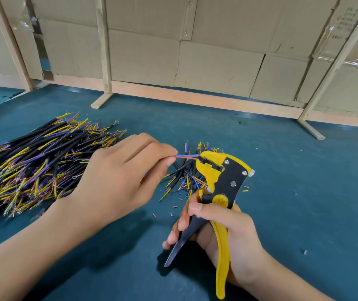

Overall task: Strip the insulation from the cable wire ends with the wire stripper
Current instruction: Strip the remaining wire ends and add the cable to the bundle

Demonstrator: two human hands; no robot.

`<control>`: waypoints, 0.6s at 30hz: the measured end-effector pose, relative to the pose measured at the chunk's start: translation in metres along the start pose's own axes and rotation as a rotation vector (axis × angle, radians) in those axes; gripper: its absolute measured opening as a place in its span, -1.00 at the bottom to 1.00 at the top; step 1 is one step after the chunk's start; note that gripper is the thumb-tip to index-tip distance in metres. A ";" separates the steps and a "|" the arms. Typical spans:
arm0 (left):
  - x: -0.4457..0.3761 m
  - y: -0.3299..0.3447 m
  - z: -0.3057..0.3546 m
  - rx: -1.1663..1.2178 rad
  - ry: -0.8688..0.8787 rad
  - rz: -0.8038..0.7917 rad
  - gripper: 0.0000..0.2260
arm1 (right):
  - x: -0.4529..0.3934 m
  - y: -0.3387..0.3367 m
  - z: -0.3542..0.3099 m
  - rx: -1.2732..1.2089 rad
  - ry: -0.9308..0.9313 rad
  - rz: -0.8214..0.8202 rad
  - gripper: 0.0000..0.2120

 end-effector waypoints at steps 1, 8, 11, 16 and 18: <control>0.000 -0.001 0.000 -0.014 -0.003 0.014 -0.85 | 0.000 0.000 0.000 0.000 0.000 -0.003 -0.83; 0.001 0.001 0.000 0.021 -0.015 -0.016 -0.85 | 0.001 0.001 -0.001 0.031 -0.015 -0.012 -0.85; 0.000 0.000 -0.004 0.033 -0.085 -0.011 -0.83 | 0.001 0.001 0.000 0.015 -0.015 -0.006 -0.84; 0.000 0.003 -0.005 0.065 -0.149 -0.052 -0.86 | 0.001 -0.002 0.001 0.024 -0.018 0.007 -0.75; 0.001 0.006 -0.004 0.092 -0.167 -0.095 -0.82 | 0.001 -0.003 0.000 0.034 -0.037 0.033 -0.66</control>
Point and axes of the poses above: each hand's wrist, its own x-axis away from the middle knuckle, its own y-axis out of the palm, z = x × y, the point moved 8 cm from there along -x, towards the middle knuckle, and after that the axes turned 9 degrees about -y, right-handed, at the moved point
